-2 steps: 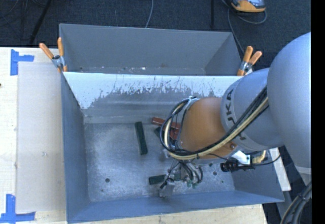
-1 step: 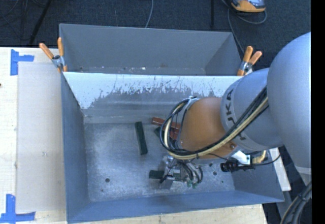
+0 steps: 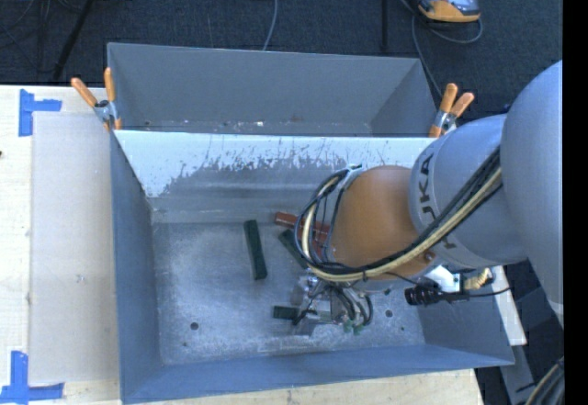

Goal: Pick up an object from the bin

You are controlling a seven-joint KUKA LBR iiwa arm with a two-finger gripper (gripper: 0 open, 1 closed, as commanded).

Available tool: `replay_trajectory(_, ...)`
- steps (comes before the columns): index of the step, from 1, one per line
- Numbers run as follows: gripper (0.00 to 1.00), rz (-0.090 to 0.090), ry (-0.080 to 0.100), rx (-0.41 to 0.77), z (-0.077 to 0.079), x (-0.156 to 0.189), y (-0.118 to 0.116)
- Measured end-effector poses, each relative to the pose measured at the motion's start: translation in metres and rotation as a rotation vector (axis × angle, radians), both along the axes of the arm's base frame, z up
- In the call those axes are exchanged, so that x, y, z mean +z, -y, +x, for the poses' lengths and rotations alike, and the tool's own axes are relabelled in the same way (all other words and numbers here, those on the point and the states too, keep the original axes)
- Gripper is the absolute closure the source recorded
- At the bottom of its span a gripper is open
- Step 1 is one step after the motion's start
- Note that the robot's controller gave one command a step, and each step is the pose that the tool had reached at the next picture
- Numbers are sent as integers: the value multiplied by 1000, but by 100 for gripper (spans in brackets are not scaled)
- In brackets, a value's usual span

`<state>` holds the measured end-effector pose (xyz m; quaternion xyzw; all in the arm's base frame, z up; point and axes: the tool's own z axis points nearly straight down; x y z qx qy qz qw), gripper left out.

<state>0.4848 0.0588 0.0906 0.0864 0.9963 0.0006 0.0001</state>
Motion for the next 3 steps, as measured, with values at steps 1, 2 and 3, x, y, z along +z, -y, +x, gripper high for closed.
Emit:
replay_trajectory(1,100,0,0,-2,0,28,0)
replay_trajectory(2,100,0,0,-4,1,38,0)
replay_trajectory(3,100,0,4,-3,2,93,0)
